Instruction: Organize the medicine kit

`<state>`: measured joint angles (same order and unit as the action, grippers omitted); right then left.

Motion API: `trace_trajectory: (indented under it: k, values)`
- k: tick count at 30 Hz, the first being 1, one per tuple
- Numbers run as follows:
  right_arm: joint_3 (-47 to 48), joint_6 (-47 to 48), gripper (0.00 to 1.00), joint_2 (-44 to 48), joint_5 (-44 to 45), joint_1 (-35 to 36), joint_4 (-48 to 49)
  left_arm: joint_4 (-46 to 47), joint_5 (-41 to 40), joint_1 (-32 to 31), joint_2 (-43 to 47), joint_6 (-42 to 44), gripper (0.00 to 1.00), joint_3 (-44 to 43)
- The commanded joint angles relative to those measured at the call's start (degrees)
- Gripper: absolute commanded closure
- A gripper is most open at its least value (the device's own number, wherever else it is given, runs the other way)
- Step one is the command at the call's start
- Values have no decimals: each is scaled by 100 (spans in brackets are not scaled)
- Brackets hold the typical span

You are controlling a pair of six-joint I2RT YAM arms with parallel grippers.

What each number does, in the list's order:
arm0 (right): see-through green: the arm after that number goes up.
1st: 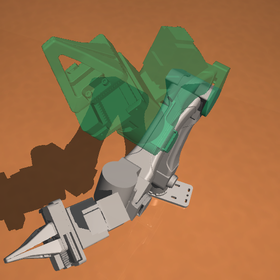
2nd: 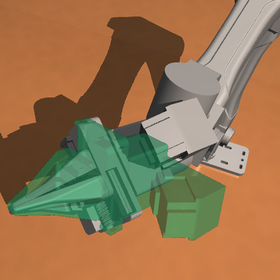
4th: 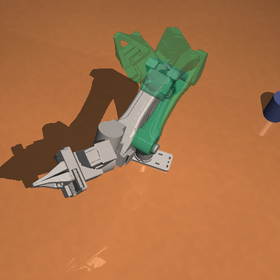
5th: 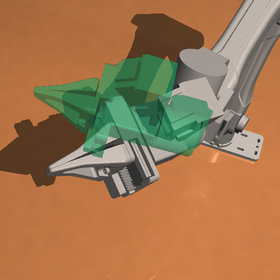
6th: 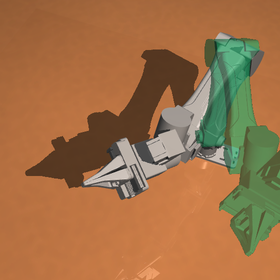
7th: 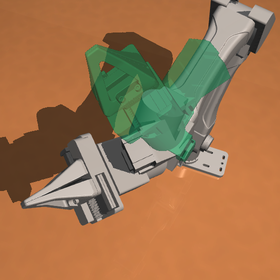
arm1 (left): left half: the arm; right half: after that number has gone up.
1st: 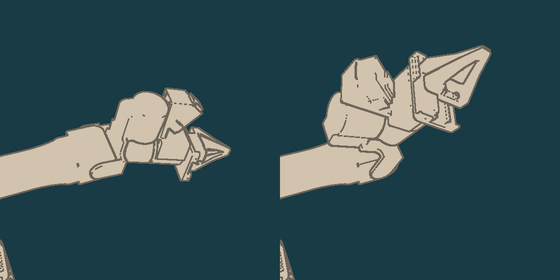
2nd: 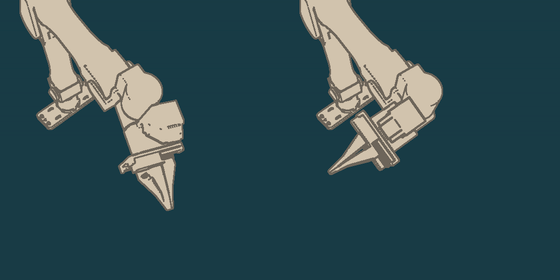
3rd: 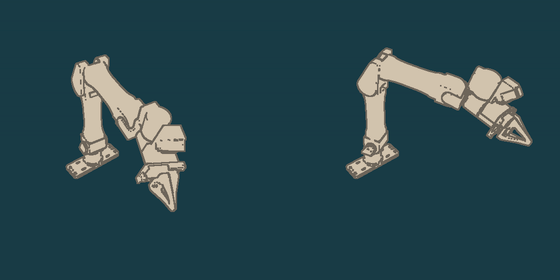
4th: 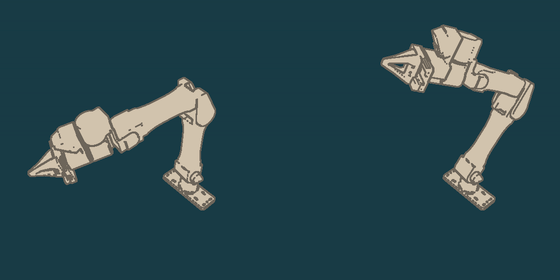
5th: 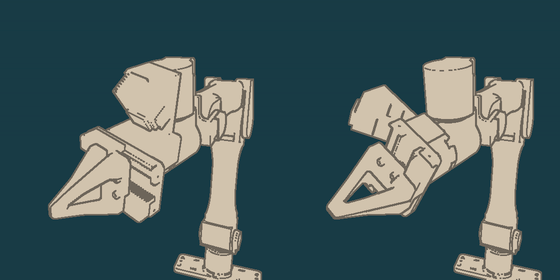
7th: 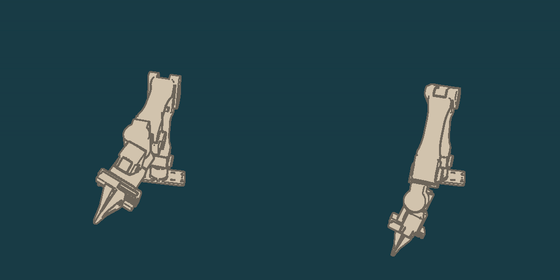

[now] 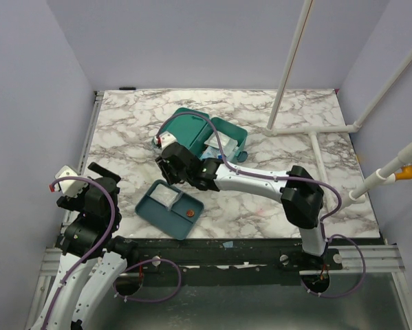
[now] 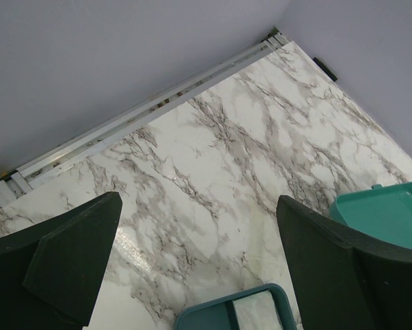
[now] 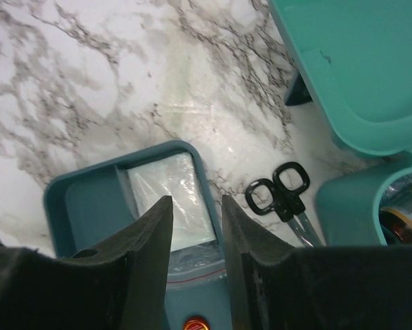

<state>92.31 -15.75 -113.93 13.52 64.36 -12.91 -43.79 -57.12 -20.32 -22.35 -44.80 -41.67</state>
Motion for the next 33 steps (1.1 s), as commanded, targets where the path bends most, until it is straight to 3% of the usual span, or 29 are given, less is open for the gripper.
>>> trace_trajectory:
  k: [1, 14, 33]
  values:
    - [-328, 233, 62, -164, 491, -58, 101, 38, 86, -3, -37, 71, 1, 49]
    - [-1, 579, 63, -784, 1148, -83, 109, 47, 110, 1, -41, 69, 1, 53]
    - [425, 656, 68, -1498, 1086, -359, -80, 66, 128, 1, -60, 91, 1, 57]
